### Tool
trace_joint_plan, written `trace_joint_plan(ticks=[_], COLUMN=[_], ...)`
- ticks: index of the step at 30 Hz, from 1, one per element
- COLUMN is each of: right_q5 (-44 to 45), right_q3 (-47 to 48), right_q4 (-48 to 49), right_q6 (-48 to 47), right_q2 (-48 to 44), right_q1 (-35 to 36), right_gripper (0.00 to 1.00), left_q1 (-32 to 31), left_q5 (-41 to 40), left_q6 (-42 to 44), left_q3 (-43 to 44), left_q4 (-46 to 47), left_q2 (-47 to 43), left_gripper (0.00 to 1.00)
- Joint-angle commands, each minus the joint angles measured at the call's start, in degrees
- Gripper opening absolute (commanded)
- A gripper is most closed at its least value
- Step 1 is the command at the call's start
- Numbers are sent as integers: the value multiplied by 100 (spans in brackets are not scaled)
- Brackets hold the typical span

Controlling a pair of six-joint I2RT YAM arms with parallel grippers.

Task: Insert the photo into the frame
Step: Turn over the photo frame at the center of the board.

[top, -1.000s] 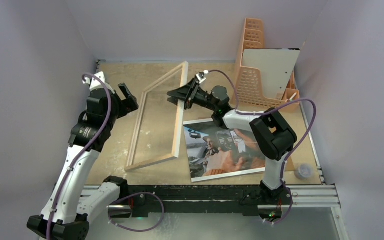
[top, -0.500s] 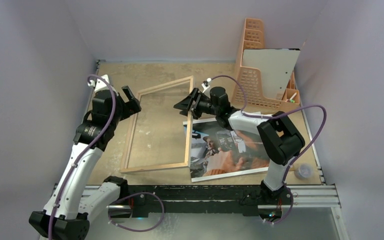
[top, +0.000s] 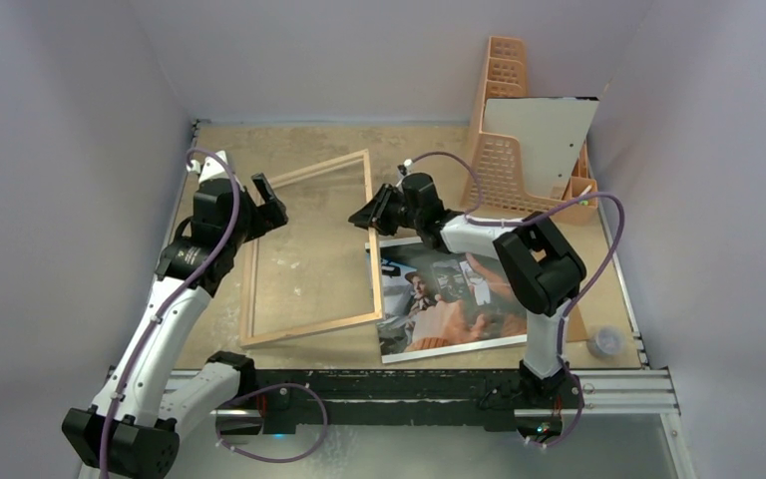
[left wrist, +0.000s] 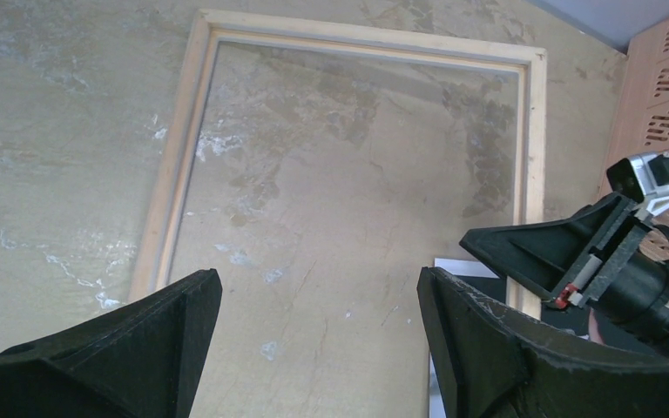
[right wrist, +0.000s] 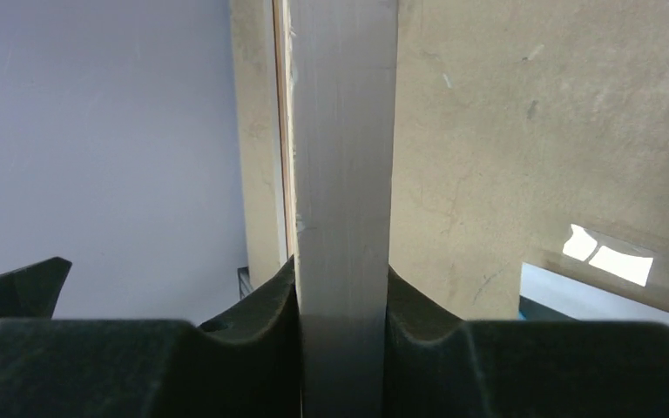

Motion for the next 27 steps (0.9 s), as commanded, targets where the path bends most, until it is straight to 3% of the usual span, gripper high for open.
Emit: trace_joint_plan(ticks=[1, 6, 12, 14, 18, 21, 27], right_q5=[421, 705, 1040, 1082, 1243, 1296, 1325], right_q3=[248, 693, 1382, 1551, 1709, 1760, 1953], right_q4=[831, 1036, 612, 366, -97, -303, -1163], right_q6=[612, 921, 900, 804, 485, 224, -372], right_q2=[188, 712, 1287, 1412, 1456, 1445, 1376], right_q1=[187, 405, 719, 779, 847, 854, 849], right_gripper=[24, 20, 21, 27, 55, 69, 74], left_q1=[25, 25, 25, 25, 25, 25, 25], left_q5=[128, 141, 98, 96, 91, 106, 316], left_q6=[-38, 0, 26, 36, 70, 101, 174], left_q3=[-34, -65, -80, -83, -124, -136, -103], left_q4=[216, 192, 146, 129, 127, 136, 148], left_q2=[24, 19, -13, -14, -25, -19, 31], left_gripper=[87, 87, 87, 87, 87, 87, 87])
